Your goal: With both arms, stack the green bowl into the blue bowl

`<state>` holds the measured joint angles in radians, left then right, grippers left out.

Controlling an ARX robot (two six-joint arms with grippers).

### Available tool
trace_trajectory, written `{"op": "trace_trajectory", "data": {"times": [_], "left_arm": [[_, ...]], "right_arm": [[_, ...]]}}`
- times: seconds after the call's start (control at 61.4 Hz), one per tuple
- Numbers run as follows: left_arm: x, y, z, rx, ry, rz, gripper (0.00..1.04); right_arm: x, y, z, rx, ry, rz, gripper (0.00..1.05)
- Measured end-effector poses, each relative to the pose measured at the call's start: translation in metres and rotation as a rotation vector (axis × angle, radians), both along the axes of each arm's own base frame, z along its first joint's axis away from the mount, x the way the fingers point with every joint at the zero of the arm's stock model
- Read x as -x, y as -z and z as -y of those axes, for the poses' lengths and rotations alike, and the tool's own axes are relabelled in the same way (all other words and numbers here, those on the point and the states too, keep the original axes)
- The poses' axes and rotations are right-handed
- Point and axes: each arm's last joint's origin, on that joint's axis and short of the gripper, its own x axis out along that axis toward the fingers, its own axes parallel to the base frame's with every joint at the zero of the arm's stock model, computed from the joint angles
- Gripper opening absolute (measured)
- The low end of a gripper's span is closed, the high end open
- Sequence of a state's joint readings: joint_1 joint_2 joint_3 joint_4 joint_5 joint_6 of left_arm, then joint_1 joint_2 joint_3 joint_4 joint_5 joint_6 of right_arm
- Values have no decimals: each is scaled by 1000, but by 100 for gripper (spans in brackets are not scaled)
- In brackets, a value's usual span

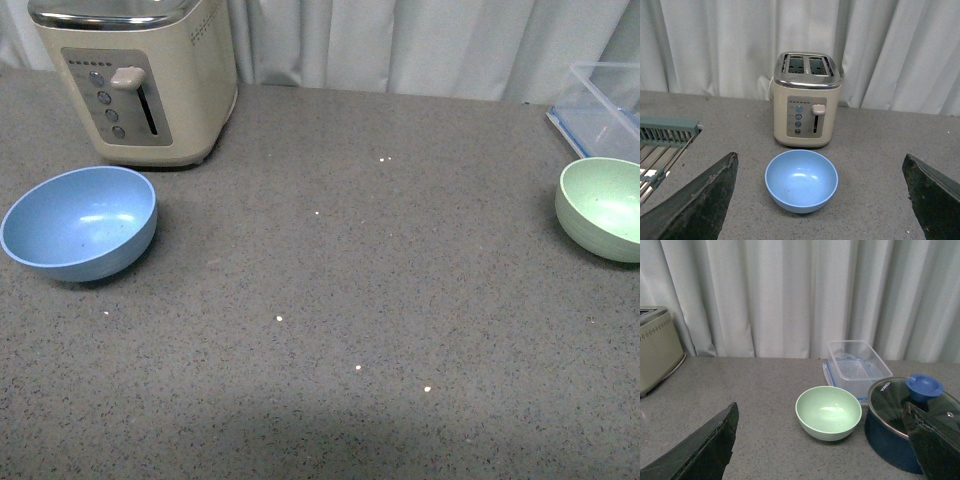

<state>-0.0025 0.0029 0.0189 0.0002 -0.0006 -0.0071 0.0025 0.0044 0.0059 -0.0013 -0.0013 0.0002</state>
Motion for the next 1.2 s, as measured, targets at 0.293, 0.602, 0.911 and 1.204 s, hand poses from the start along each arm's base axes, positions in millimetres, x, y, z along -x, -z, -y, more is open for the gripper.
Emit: {"op": "trace_trajectory", "data": {"times": [0.293,0.602,0.911,1.204], "left_arm": [[0,0,0,0,0,0,98],[0,0,0,0,0,0,98],[0,0,0,0,0,0,98],[0,0,0,0,0,0,98]], "right_arm": [[0,0,0,0,0,0,96],[0,0,0,0,0,0,96],[0,0,0,0,0,0,96],[0,0,0,0,0,0,96]]}}
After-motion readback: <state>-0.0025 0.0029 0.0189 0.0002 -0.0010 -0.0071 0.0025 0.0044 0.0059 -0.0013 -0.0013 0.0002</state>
